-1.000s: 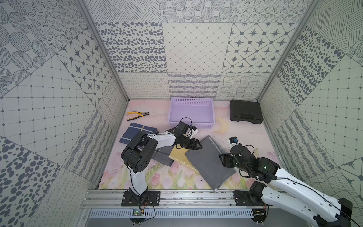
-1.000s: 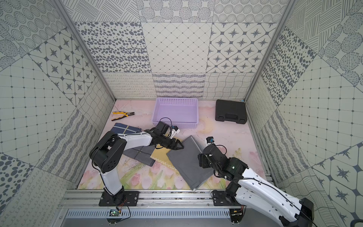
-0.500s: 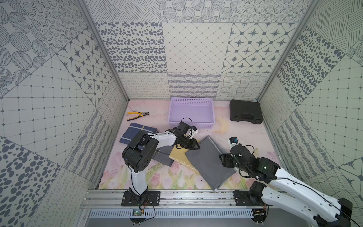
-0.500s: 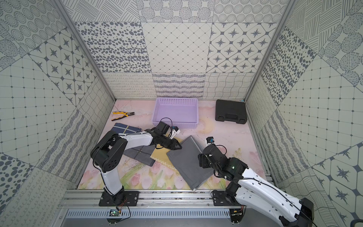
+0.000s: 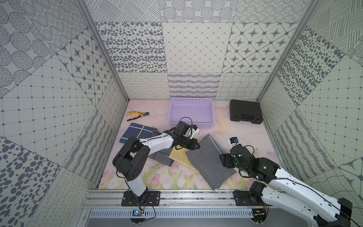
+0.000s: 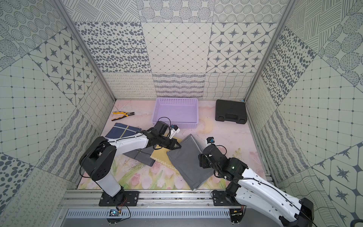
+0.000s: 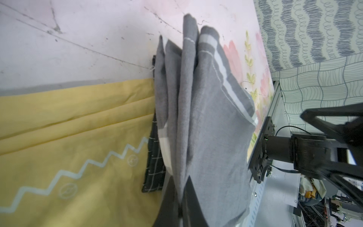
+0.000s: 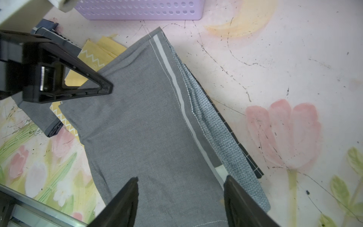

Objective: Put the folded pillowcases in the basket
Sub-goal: Pick up the pillowcase from the pillowcase.

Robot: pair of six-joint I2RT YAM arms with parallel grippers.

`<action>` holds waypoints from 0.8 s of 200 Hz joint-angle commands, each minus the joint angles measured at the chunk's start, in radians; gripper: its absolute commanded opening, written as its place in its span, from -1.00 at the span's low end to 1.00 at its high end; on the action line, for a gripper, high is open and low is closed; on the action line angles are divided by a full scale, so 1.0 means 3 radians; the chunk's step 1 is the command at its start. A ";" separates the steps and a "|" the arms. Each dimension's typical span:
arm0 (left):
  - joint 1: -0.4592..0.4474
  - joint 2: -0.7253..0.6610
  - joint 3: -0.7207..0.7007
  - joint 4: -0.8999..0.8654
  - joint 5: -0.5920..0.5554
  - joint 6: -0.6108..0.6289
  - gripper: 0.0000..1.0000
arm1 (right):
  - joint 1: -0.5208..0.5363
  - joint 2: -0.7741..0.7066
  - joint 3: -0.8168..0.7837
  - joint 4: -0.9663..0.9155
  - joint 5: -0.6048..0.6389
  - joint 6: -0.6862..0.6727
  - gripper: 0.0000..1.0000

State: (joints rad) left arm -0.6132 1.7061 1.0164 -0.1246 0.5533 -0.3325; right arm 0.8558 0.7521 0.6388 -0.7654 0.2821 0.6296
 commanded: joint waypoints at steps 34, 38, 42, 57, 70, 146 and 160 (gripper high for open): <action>-0.0082 -0.1056 -0.0463 -0.0084 -0.0588 -0.0508 -1.00 | -0.0011 -0.0074 -0.0038 0.0032 0.0038 0.0098 0.42; -0.0063 -0.1143 -0.0508 -0.0081 -0.0632 -0.0533 -1.00 | -0.0011 -0.0073 -0.0041 0.0031 0.0032 0.0097 0.43; -0.0066 -0.1222 -0.0555 -0.0089 -0.0669 -0.0565 -1.00 | -0.0010 -0.0073 -0.0038 0.0034 0.0029 0.0101 0.42; 0.0006 -0.1498 -0.0734 -0.0111 -0.0768 -0.0675 -1.00 | -0.0011 -0.0054 -0.0033 0.0031 0.0004 0.0100 0.43; 0.0080 -0.1724 -0.0902 -0.0154 -0.0869 -0.0767 -1.00 | -0.0007 -0.0021 -0.0023 0.0053 -0.0027 0.0091 0.43; 0.0402 -0.2496 -0.1707 -0.0186 -0.1317 -0.1147 -1.00 | -0.0009 0.0652 -0.0021 0.0463 -0.0525 0.0210 0.43; 0.0418 -0.2511 -0.1751 -0.0217 -0.1362 -0.1155 -1.00 | -0.0011 0.0747 -0.0037 0.0522 -0.0515 0.0319 0.43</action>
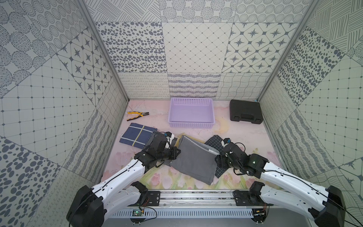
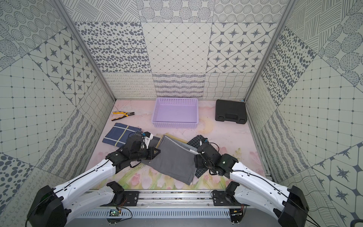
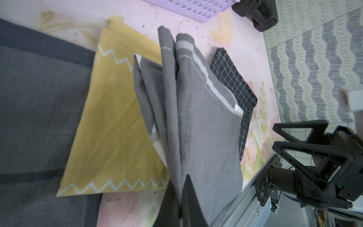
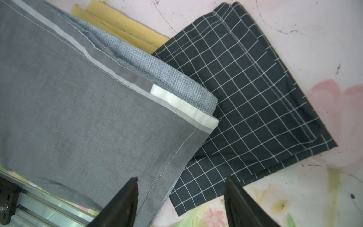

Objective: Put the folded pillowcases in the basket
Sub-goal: Pick up the pillowcase from the pillowcase.

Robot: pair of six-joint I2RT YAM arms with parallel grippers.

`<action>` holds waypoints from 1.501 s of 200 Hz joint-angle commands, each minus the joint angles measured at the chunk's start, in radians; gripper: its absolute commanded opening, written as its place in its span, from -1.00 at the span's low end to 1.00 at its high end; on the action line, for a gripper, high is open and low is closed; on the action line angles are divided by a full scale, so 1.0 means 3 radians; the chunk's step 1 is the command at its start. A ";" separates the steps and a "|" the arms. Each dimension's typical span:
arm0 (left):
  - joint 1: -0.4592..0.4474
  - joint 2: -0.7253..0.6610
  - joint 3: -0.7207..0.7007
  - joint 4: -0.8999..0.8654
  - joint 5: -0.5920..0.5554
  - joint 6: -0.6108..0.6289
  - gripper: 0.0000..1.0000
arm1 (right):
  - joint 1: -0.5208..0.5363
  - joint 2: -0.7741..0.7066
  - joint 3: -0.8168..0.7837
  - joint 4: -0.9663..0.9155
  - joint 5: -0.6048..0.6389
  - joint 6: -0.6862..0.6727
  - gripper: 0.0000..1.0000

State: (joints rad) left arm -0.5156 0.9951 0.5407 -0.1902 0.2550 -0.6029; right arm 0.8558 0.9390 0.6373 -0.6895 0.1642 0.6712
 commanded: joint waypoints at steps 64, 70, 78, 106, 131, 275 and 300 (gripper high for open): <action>0.0111 -0.0018 -0.0375 0.0109 -0.0484 -0.0302 -1.00 | -0.0361 0.0361 -0.0290 0.0884 -0.0755 0.0361 0.37; 0.0113 -0.0004 -0.0384 0.0112 -0.0494 -0.0305 -1.00 | -0.0377 0.0380 -0.0300 0.0917 -0.0792 0.0362 0.37; 0.0108 0.0018 -0.0394 0.0127 -0.0497 -0.0303 -1.00 | -0.0390 0.0420 -0.0301 0.0958 -0.0823 0.0355 0.36; 0.0117 0.0097 -0.0404 0.0163 -0.0511 -0.0290 -1.00 | -0.0433 0.0593 -0.0304 0.1122 -0.0952 0.0336 0.36; 0.0122 0.0147 -0.0424 0.0198 -0.0528 -0.0285 -1.00 | -0.0443 0.0761 -0.0304 0.1303 -0.1047 0.0364 0.34; 0.0131 0.0150 -0.0524 0.0336 -0.0499 -0.0314 -1.00 | -0.0534 0.1233 -0.0477 0.1746 -0.1368 0.0524 0.05; 0.0124 0.0149 -0.0519 0.0338 -0.0493 -0.0313 -1.00 | -0.0536 0.1168 -0.0506 0.1753 -0.1353 0.0536 -0.18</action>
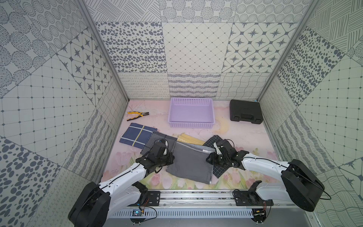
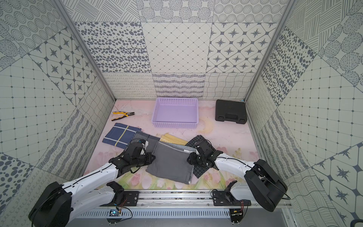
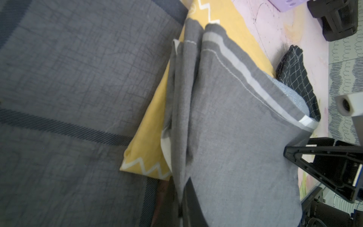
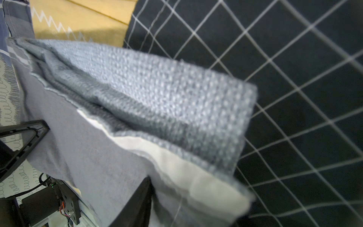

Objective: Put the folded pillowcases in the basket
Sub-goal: Pick up the pillowcase from the pillowcase.

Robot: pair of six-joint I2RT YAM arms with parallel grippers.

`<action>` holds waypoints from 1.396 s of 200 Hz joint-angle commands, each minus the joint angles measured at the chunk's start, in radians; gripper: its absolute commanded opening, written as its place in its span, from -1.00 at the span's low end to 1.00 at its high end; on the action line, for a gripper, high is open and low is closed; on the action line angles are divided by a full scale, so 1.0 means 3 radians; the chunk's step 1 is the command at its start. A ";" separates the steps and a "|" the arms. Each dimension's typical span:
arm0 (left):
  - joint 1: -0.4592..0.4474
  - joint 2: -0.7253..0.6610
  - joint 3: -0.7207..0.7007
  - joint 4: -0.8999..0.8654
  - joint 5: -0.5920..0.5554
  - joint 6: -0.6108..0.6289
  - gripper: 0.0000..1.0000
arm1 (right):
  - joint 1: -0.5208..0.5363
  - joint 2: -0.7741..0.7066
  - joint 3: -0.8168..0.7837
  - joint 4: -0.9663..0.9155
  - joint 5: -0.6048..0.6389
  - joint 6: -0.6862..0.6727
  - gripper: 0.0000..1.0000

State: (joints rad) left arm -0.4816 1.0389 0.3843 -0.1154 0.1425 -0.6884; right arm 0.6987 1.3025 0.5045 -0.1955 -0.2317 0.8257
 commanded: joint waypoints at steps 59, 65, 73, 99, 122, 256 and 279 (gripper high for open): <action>0.0018 -0.0006 0.0018 0.0088 -0.0104 -0.0027 -1.00 | -0.0019 -0.0224 -0.0163 0.0100 0.0029 0.0041 -0.88; 0.0018 -0.0019 0.0028 0.0082 -0.0101 -0.0031 -1.00 | -0.0021 -0.0256 -0.0173 0.0100 0.0034 0.0040 -0.92; 0.0015 -0.0042 0.0026 0.0070 -0.0099 -0.0034 -1.00 | -0.0021 -0.0314 -0.0186 0.0099 0.0041 0.0045 -0.97; 0.0015 -0.0164 0.0055 -0.0009 -0.0080 -0.0041 -1.00 | -0.0023 -0.0573 -0.0195 0.0053 0.0116 0.0019 -1.00; 0.0015 -0.0336 0.0124 -0.0138 -0.0061 -0.0031 -1.00 | -0.0027 -0.0878 -0.0143 -0.0086 0.0238 -0.0038 -1.00; 0.0121 -0.0081 0.1070 -0.0038 -0.0157 0.0328 -1.00 | -0.0633 -0.0795 0.1120 -0.0478 0.0067 -0.0861 -1.00; 0.0261 0.0187 0.1230 0.0196 -0.0059 0.0369 -1.00 | -0.0751 -0.0550 0.1402 -0.0465 0.0040 -0.1023 -1.00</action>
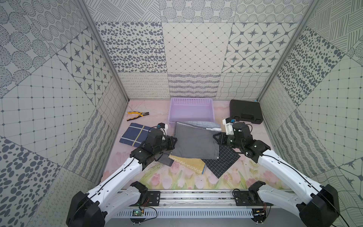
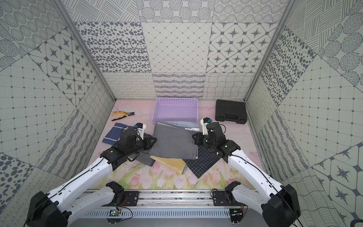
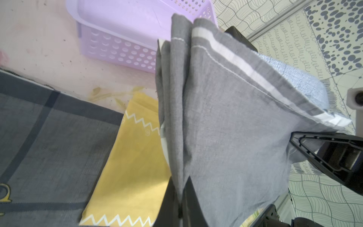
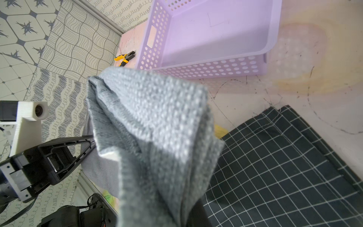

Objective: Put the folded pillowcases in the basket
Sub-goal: Place the pillowcase in the basket.

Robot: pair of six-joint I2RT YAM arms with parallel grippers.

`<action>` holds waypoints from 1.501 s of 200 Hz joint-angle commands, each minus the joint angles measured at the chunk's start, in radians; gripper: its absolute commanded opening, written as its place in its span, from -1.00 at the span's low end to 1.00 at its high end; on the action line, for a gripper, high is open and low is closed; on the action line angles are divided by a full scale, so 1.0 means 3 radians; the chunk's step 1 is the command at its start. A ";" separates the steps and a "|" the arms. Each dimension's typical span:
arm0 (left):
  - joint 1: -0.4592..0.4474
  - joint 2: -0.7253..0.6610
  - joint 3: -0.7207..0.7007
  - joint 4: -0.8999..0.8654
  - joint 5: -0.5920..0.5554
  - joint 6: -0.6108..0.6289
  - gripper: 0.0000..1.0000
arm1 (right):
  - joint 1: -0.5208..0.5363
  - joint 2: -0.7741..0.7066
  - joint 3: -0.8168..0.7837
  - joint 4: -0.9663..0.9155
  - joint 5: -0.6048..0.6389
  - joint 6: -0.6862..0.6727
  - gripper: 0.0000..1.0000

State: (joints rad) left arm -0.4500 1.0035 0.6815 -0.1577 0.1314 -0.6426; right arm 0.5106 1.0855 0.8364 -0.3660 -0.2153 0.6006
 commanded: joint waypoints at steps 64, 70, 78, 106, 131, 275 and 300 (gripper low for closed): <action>0.0561 0.1203 0.0776 0.0988 0.0341 0.0334 -1.00 | -0.0445 0.0900 0.0983 0.0451 -0.0157 -0.0542 -1.00; 0.0573 0.1293 0.0839 0.1010 0.0332 0.0384 -1.00 | -0.0462 0.0978 0.1074 0.0452 -0.0162 -0.0568 -1.00; 0.0588 0.1411 0.0948 0.1028 0.0298 0.0449 -1.00 | -0.0488 0.1098 0.1192 0.0463 -0.0165 -0.0594 -1.00; 0.0706 0.1809 0.1285 0.1159 0.0371 0.0488 -1.00 | -0.0599 0.1474 0.1555 0.0581 -0.0229 -0.0619 -1.00; 0.0787 0.2184 0.1593 0.1253 0.0435 0.0455 -1.00 | -0.0672 0.1797 0.1868 0.0676 -0.0254 -0.0671 -1.00; 0.0955 0.3478 0.2568 0.1256 0.0559 0.0511 -1.00 | -0.0817 0.3268 0.2994 0.0765 -0.0595 -0.0589 -1.00; 0.0959 0.3522 0.2536 0.1261 0.0579 0.0528 -1.00 | -0.0817 0.3305 0.2903 0.0820 -0.0626 -0.0553 -1.00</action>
State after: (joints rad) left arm -0.1707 2.0377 1.4372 0.1745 0.2825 -0.5182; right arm 0.2726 2.0712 1.7126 -0.2062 -0.3836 0.4152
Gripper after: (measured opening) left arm 0.068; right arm 0.088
